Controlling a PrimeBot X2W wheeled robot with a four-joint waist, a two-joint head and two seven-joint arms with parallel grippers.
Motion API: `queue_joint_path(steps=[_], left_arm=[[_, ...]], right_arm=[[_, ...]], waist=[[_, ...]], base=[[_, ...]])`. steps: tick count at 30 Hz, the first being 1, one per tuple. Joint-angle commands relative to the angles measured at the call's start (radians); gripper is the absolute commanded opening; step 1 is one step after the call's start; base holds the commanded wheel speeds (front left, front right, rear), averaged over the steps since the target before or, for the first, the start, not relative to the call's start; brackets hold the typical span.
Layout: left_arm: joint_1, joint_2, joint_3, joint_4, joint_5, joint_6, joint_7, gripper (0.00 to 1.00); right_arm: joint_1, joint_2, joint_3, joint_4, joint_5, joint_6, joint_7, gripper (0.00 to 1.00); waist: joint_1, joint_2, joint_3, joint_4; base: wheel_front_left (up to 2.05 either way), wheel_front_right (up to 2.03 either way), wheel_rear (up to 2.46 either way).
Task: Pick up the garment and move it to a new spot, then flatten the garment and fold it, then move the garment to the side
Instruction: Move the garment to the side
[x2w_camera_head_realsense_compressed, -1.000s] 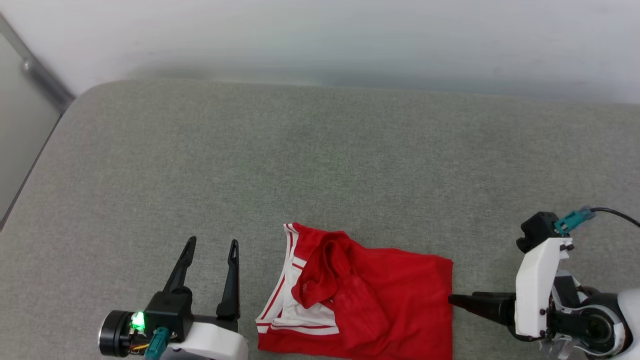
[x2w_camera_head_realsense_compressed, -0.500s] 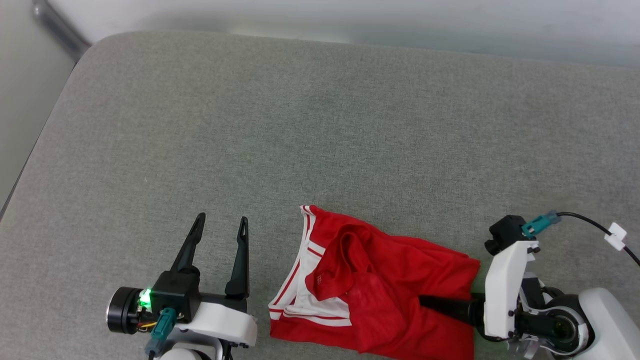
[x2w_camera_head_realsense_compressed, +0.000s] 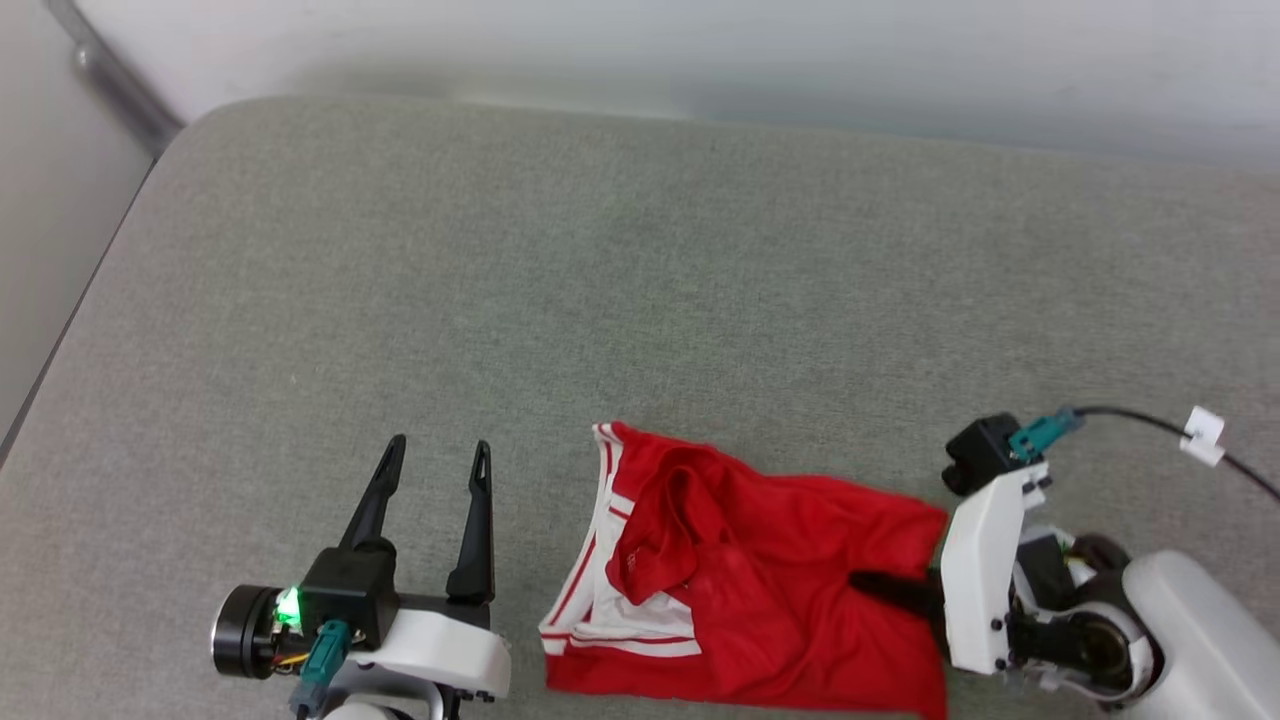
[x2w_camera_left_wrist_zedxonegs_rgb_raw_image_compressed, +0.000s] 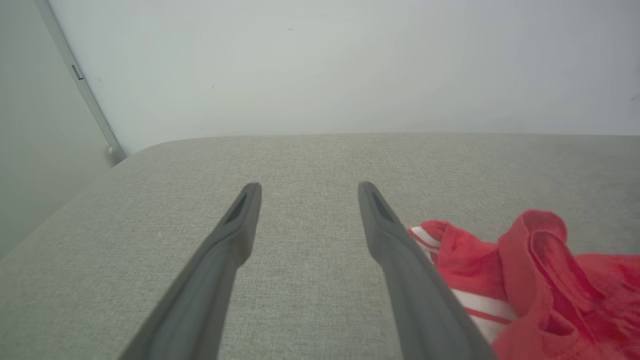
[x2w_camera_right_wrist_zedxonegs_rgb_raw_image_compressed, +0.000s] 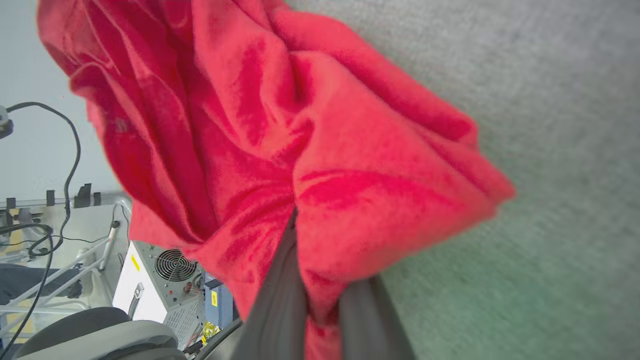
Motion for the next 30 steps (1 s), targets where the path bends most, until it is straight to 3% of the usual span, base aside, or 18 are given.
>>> queue_joint_path(steps=[1, 9, 17, 22, 30], left_arm=[[0.012, -0.001, 0.005, 0.002, -0.001, 0.004, -0.002, 1.00], [0.060, -0.002, 0.027, -0.011, 0.002, 0.002, -0.002, 1.00], [0.052, 0.003, 0.057, -0.038, 0.012, -0.014, -0.002, 1.00], [0.025, 0.017, 0.073, -0.058, 0.029, -0.030, -0.002, 1.00], [-0.033, 0.038, 0.080, -0.089, 0.044, -0.053, -0.002, 1.00]], right_arm=[[-0.028, -0.019, 0.011, -0.021, -0.001, -0.001, -0.008, 0.00], [-0.103, -0.185, 0.097, -0.169, 0.000, -0.001, 0.019, 0.00], [-0.179, -0.333, 0.076, -0.241, -0.010, -0.001, 0.068, 0.00], [-0.216, -0.387, 0.032, -0.227, -0.040, -0.001, 0.050, 0.00], [-0.279, -0.465, -0.057, -0.111, -0.151, -0.001, 0.032, 0.00]], waist=[[-0.0001, -0.0001, -0.021, -0.017], [-0.0001, -0.0001, -0.067, -0.113], [-0.0001, -0.0001, -0.007, -0.265], [-0.0001, -0.0001, 0.060, -0.335], [-0.0001, -0.0001, 0.166, -0.366]], base=[[0.00, 0.00, 0.00], [0.00, 0.00, 0.00], [0.00, 0.00, 0.00], [0.00, 0.00, 0.00], [0.00, 0.00, 0.00]])
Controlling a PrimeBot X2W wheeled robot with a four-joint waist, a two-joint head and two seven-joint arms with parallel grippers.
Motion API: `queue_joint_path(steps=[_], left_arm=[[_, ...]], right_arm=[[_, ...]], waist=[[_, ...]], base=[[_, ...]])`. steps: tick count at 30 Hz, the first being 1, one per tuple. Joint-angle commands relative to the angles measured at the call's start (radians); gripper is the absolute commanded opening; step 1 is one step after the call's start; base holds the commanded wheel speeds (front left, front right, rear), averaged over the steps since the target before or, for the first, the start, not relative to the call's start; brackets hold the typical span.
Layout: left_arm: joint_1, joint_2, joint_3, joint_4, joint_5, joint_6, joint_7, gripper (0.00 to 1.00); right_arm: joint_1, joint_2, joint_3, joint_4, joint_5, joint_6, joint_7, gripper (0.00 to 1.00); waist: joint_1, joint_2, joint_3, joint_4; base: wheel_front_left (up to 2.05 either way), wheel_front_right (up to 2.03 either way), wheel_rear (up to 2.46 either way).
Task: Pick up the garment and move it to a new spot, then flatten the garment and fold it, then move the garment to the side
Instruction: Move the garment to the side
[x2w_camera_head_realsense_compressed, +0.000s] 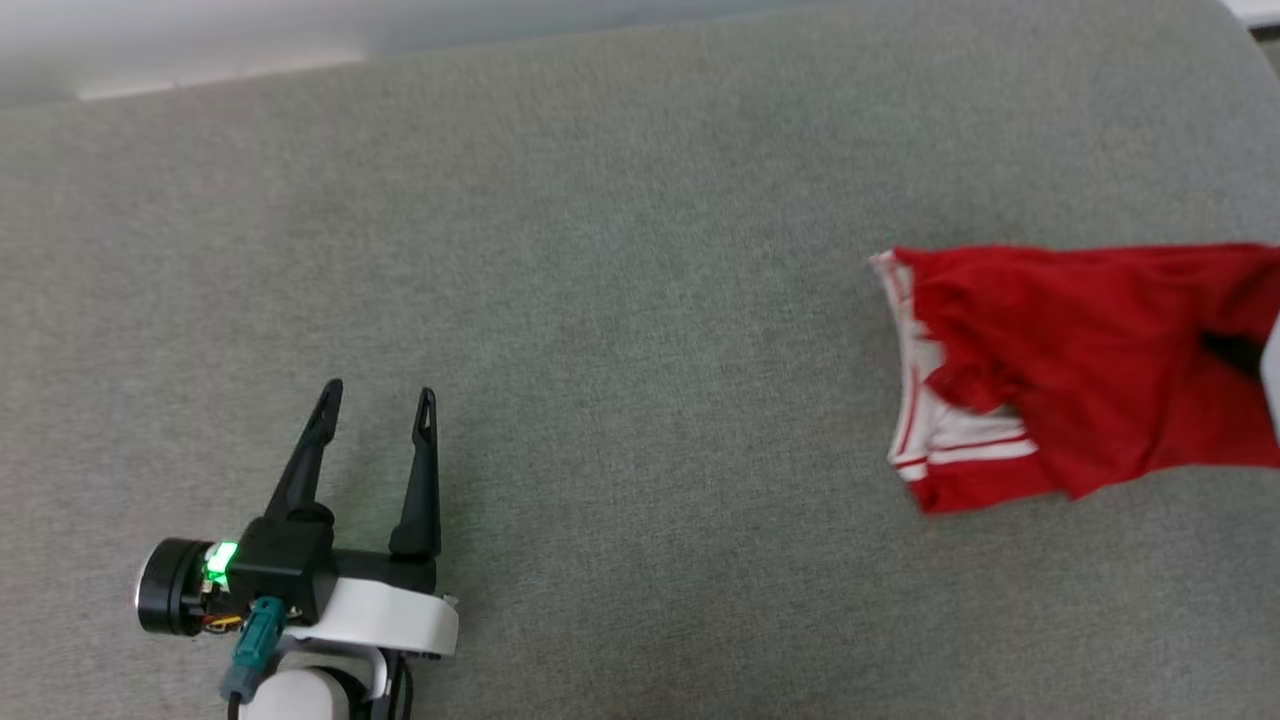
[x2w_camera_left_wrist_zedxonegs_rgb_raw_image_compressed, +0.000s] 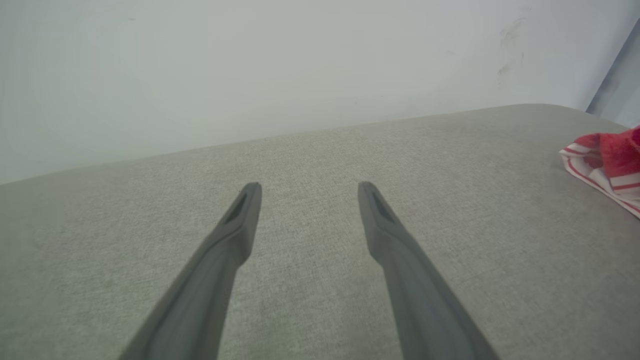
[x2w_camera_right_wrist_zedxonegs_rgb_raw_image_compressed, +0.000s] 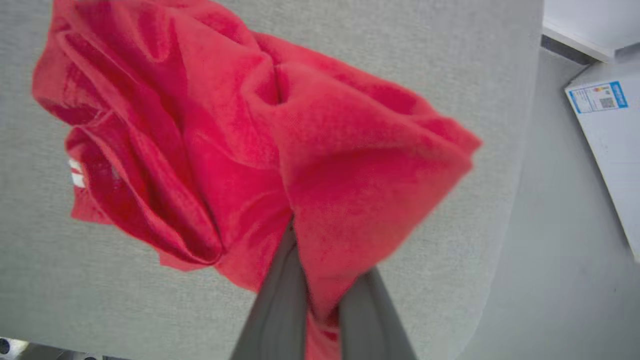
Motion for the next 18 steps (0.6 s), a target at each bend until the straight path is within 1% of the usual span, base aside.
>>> queue_joint_path(steps=[1, 6, 9, 13, 16, 18], left_arm=[[-0.018, 0.006, 0.003, -0.007, 0.007, -0.005, -0.002, 1.00], [-0.056, 0.009, -0.002, -0.025, 0.010, -0.014, -0.002, 1.00], [-0.078, 0.011, -0.005, -0.040, 0.013, -0.017, -0.002, 1.00], [-0.103, 0.012, -0.010, -0.057, 0.015, -0.021, -0.002, 1.00], [-0.111, 0.014, -0.012, -0.064, 0.016, -0.020, -0.002, 1.00], [-0.117, 0.014, -0.012, -0.066, 0.015, -0.019, -0.002, 1.00]], right_arm=[[-0.027, -0.017, -0.016, 0.024, -0.030, -0.001, -0.004, 0.00], [-0.070, -0.025, -0.114, 0.127, -0.118, -0.001, -0.012, 0.00], [-0.096, 0.024, -0.203, 0.207, -0.152, 0.000, -0.018, 0.00], [-0.134, 0.035, -0.284, 0.278, -0.243, -0.001, -0.026, 0.00], [-0.150, 0.075, -0.343, 0.324, -0.290, -0.001, -0.029, 0.00], [-0.155, 0.087, -0.378, 0.346, -0.334, -0.001, -0.038, 0.00]], waist=[[-0.0001, -0.0001, 0.052, -0.017], [-0.0001, -0.0001, 0.121, 0.000], [-0.0001, -0.0001, 0.162, 0.010], [-0.0001, -0.0001, 0.203, 0.022], [-0.0001, -0.0001, 0.220, 0.028], [-0.0001, -0.0001, 0.223, 0.032]], base=[[0.00, 0.00, 0.00], [0.00, 0.00, 0.00], [0.00, 0.00, 0.00], [0.00, 0.00, 0.00], [0.00, 0.00, 0.00], [0.00, 0.00, 0.00]])
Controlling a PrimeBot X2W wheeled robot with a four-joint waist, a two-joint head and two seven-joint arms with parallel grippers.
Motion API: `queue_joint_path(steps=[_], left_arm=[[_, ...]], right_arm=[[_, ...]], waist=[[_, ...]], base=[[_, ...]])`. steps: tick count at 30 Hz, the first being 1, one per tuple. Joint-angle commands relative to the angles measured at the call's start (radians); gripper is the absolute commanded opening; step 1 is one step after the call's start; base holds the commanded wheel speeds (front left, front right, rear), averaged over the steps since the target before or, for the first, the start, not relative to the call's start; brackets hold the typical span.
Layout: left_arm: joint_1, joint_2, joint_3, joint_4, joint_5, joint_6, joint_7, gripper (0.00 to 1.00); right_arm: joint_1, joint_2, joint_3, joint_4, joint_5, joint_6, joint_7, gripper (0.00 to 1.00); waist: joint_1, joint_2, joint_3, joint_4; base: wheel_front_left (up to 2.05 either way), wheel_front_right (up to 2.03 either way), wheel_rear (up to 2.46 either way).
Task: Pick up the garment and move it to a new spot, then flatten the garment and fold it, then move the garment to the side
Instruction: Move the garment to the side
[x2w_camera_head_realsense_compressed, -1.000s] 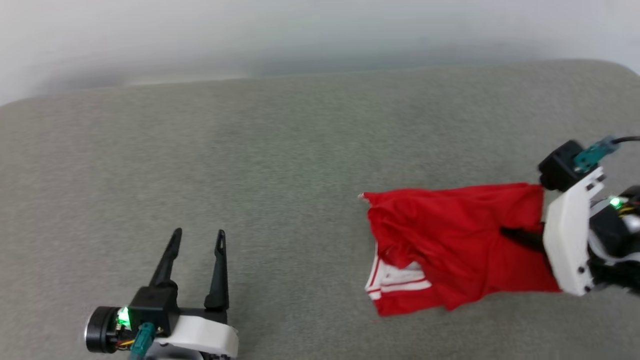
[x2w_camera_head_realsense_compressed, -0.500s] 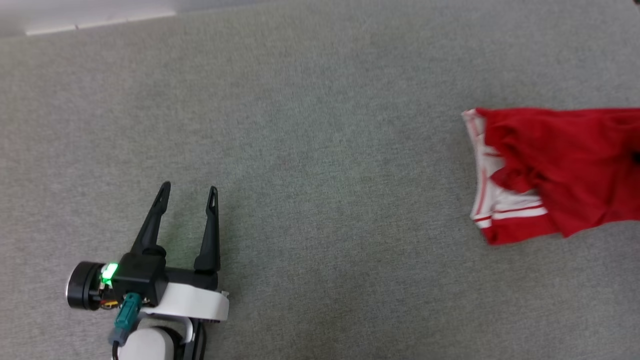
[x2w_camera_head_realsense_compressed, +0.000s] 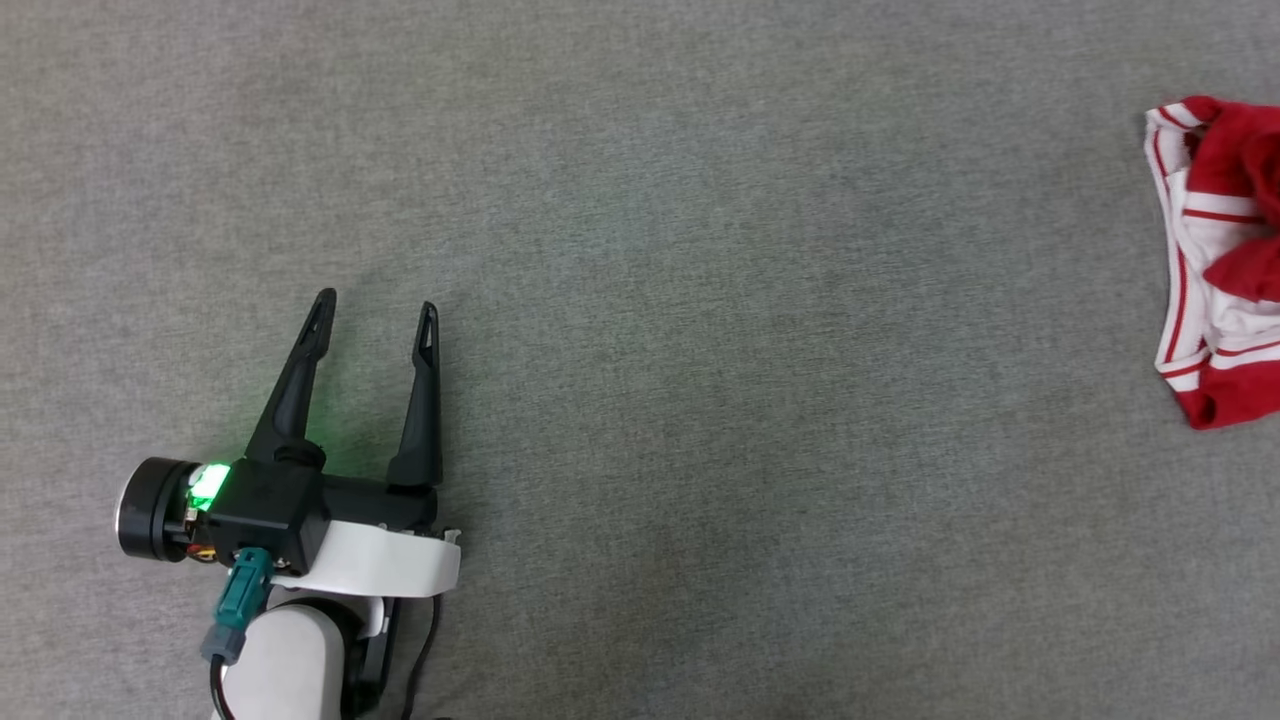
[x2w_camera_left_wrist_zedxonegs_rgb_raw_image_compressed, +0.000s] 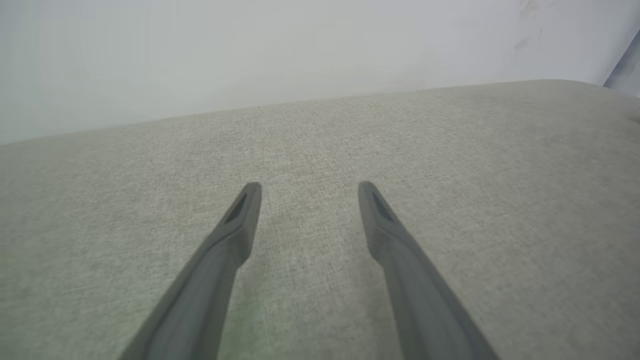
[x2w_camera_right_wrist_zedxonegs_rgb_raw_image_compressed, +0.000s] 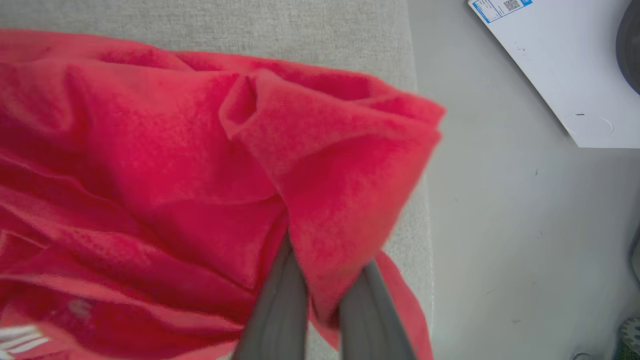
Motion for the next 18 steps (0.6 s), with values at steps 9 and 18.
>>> queue_joint_path(steps=[9, 18], left_arm=[[0.003, 0.001, 0.002, 0.008, -0.002, 0.010, -0.002, 1.00], [0.075, -0.016, 0.011, 0.034, -0.018, 0.029, -0.002, 1.00]], right_arm=[[0.011, 0.068, -0.078, 0.056, -0.115, -0.001, -0.067, 1.00], [0.045, 0.088, -0.059, 0.019, -0.181, -0.001, -0.227, 1.00]], waist=[[-0.0002, 0.0000, -0.042, 0.009], [-0.0002, 0.0000, -0.205, 0.021]], base=[[0.00, 0.00, 0.00], [0.00, 0.00, 0.00]])
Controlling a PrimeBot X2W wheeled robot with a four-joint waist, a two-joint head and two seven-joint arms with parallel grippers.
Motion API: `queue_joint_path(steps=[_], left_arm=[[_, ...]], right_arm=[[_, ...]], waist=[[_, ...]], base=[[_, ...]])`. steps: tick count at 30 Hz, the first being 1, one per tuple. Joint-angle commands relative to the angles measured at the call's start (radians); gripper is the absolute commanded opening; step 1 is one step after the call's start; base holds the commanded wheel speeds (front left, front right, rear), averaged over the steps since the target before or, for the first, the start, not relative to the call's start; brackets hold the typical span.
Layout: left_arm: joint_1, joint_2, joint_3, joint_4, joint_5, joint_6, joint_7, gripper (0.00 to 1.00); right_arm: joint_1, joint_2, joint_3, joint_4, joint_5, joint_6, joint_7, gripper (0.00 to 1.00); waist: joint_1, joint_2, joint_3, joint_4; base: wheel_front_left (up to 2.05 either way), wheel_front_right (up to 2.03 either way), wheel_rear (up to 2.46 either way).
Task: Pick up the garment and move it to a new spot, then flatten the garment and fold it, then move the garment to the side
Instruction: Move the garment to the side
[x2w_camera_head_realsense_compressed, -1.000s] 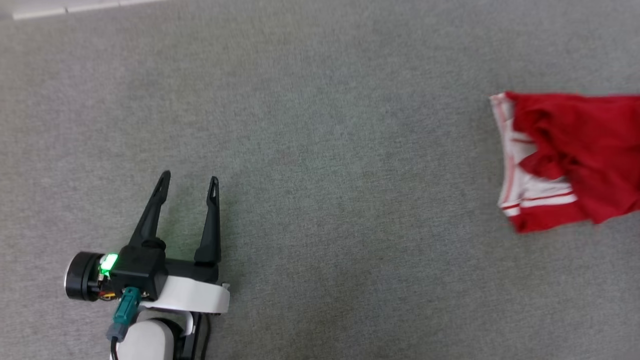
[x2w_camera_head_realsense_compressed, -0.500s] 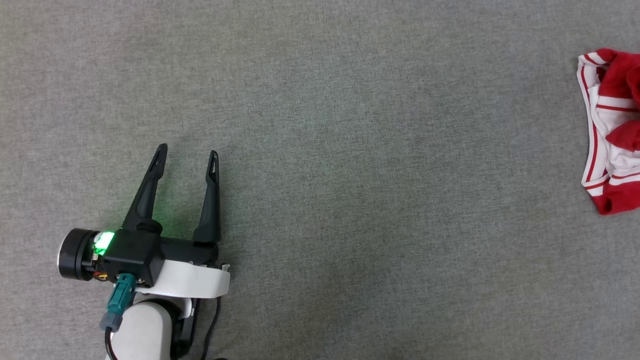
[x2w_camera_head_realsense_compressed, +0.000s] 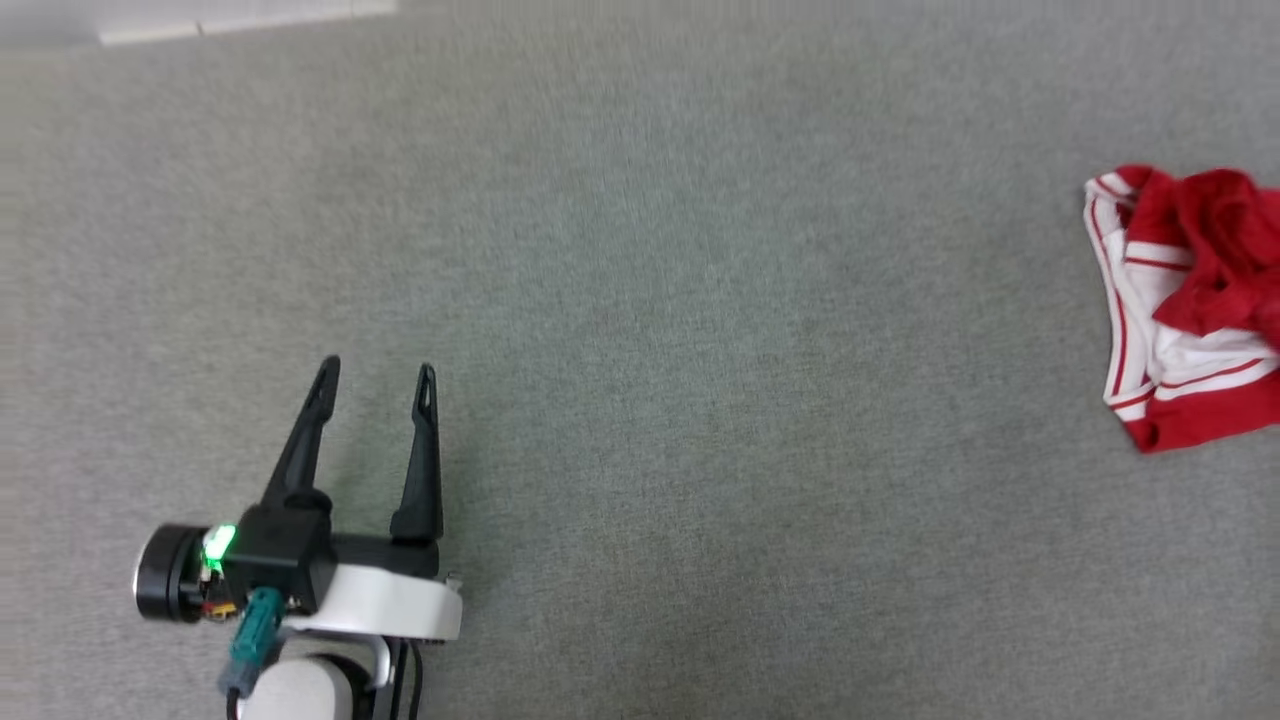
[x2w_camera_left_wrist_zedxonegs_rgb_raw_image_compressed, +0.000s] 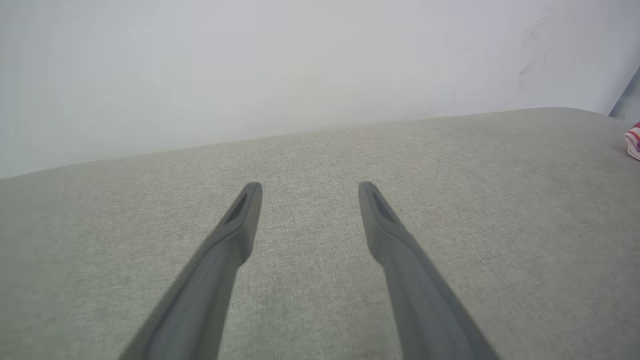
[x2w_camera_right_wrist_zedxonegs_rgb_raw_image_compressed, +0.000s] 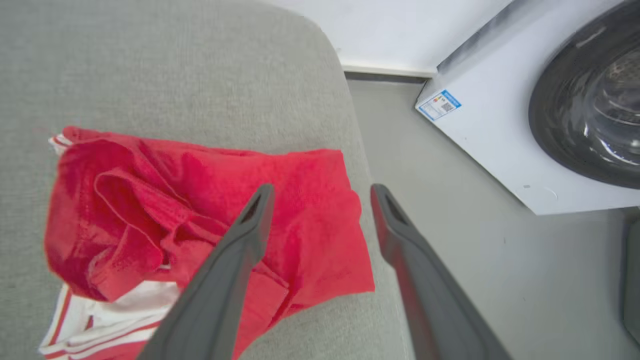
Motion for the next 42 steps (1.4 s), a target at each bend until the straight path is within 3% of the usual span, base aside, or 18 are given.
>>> queue_joint_path(steps=[1, 10, 19, 27, 42], left_arm=[[0.020, -0.006, 0.003, 0.002, -0.004, 0.007, -0.002, 1.00], [0.122, -0.014, 0.019, 0.011, -0.011, 0.024, -0.002, 1.00], [0.172, -0.019, 0.030, 0.023, -0.010, 0.031, -0.002, 1.00], [0.184, -0.021, 0.032, 0.045, -0.011, 0.022, -0.002, 1.00], [0.221, -0.027, 0.029, 0.078, -0.017, 0.028, -0.002, 1.00]], right_arm=[[0.013, 0.009, 0.001, -0.011, 0.006, -0.001, -0.032, 1.00], [0.073, 0.101, 0.004, -0.137, -0.015, -0.001, -0.458, 1.00], [0.232, 0.281, 0.048, -0.233, -0.050, -0.001, -0.787, 1.00], [0.402, 0.429, 0.090, -0.293, -0.086, -0.001, -0.837, 1.00], [0.704, 0.578, 0.041, -0.373, -0.090, -0.001, -0.839, 1.00]], waist=[[-0.0001, 0.0000, -0.067, 0.010], [-0.0001, 0.0000, -0.203, 0.043], [-0.0001, 0.0000, -0.290, 0.094], [-0.0001, 0.0000, -0.334, 0.131], [-0.0001, 0.0000, -0.385, 0.169]], base=[[0.00, 0.00, 0.00], [0.00, 0.00, 0.00], [0.00, 0.00, 0.00], [0.00, 0.00, 0.00], [0.00, 0.00, 0.00]])
